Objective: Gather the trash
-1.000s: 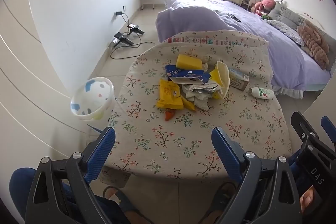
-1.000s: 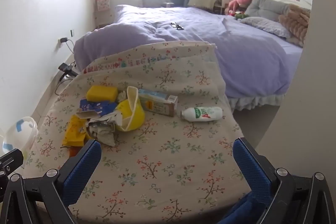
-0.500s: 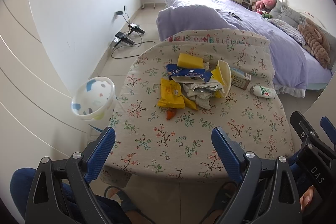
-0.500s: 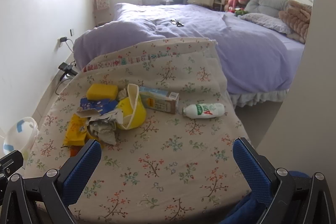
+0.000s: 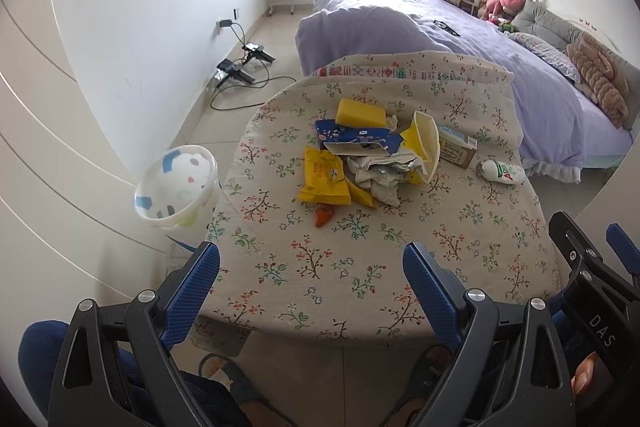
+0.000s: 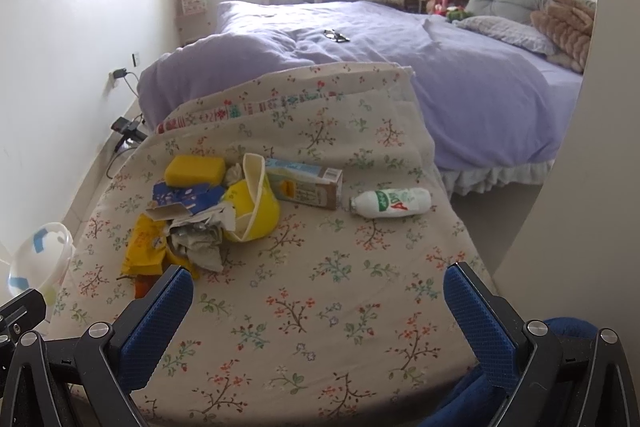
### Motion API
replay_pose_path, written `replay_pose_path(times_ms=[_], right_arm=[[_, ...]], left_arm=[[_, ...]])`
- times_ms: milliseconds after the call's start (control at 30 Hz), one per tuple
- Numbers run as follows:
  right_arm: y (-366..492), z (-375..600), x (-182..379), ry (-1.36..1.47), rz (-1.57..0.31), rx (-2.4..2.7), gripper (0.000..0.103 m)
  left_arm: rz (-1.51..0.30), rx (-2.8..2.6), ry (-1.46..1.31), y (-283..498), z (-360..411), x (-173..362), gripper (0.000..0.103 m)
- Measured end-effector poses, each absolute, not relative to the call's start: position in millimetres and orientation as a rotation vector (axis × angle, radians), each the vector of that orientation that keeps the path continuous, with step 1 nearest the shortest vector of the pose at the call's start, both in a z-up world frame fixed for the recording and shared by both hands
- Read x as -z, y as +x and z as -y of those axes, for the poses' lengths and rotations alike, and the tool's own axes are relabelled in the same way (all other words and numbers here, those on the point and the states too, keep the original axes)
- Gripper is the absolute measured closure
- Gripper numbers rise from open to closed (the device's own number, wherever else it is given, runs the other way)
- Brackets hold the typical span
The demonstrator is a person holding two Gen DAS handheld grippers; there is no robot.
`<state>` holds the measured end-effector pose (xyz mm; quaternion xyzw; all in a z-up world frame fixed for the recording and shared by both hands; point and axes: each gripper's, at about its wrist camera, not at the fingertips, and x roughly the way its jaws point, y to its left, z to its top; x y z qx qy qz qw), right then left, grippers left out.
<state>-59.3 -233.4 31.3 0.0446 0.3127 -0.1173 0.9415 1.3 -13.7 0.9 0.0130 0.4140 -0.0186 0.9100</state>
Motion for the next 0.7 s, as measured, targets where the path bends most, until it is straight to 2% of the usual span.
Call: replay_pose_path(times_ms=[700], right_arm=[[-39,236,-18,0.117,-0.691,0.208,0.0]], left_arm=[[-0.919,0.08,0.042,32,10,10,0.008]])
